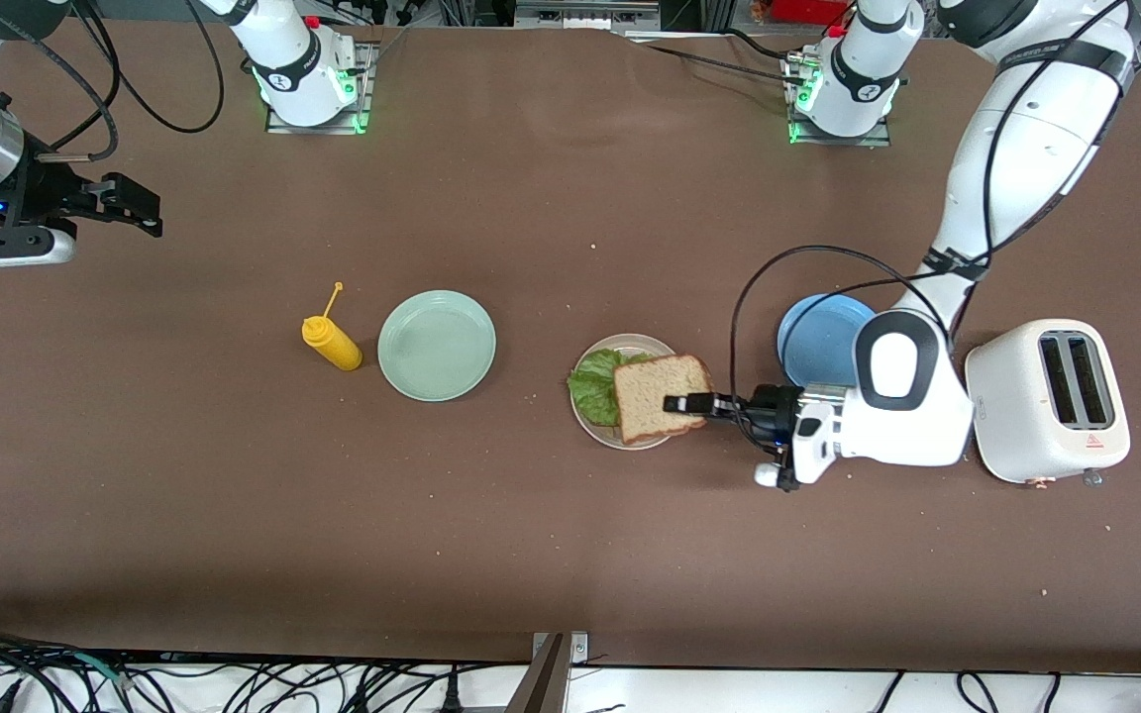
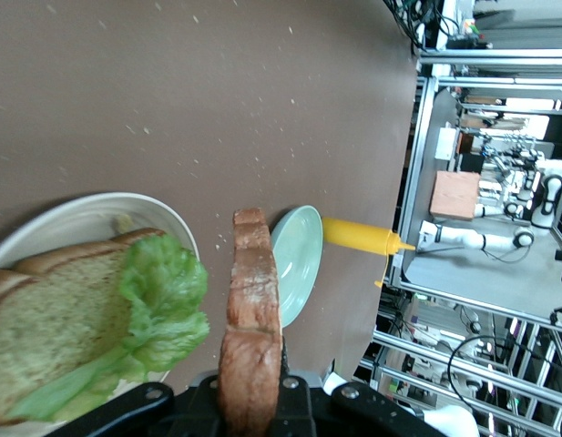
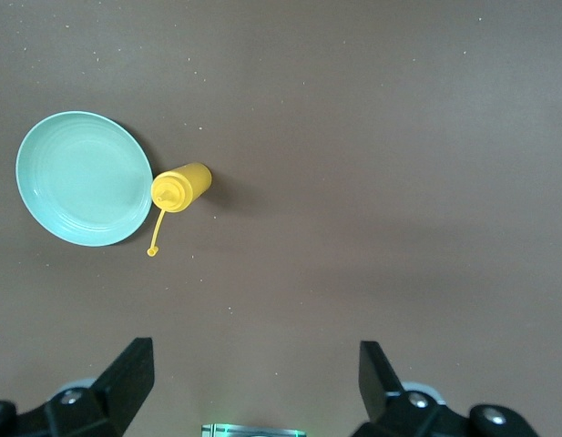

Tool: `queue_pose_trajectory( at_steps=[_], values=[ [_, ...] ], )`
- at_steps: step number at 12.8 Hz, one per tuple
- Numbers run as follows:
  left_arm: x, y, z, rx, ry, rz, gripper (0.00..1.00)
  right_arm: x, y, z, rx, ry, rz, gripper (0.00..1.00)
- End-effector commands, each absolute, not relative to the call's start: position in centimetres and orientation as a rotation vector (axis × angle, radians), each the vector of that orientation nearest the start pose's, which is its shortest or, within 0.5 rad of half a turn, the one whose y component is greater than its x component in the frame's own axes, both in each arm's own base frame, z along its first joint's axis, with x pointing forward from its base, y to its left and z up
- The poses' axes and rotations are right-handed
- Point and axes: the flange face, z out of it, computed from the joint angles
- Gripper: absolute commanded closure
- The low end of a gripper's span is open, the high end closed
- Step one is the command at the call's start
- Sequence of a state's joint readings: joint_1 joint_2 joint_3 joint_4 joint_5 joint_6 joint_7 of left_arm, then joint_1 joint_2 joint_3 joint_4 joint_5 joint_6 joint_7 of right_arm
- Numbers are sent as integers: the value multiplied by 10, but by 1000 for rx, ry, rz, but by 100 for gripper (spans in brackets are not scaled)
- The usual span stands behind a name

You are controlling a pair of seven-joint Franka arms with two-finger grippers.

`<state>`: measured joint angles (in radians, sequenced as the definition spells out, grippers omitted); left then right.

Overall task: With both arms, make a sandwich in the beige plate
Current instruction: 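Lay the bread slice on the lettuce and open the left gripper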

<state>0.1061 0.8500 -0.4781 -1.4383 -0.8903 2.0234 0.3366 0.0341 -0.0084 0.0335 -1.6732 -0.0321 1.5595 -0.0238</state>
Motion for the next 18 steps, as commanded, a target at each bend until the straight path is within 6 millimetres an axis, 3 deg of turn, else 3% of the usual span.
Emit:
queue_pose_trajectory(
  at_steps=[1,4,7,8,9,10,14,18],
  values=[
    [655,-241,216,1982,-113,-181,100,546,35,582,-3155,-149,157,0],
    [638,-256,194,1931,-97,-134,100,546,35,582,-3155,-149,157,0],
    [636,-253,177,1929,-117,-104,100,546,35,582,-3155,-149,157,0],
    [638,-245,172,1948,-114,-97,77,546,35,582,-3155,-149,157,0],
    [639,-241,162,1979,-112,-90,29,545,35,583,-3155,-149,155,0],
    [640,-243,156,2025,-156,-29,0,545,35,583,-3155,-149,155,0],
    [641,-244,153,2065,-215,51,0,546,35,582,-3155,-149,157,0],
    [650,-232,171,2122,-311,80,0,546,35,582,-3155,-149,157,0]
  ],
)
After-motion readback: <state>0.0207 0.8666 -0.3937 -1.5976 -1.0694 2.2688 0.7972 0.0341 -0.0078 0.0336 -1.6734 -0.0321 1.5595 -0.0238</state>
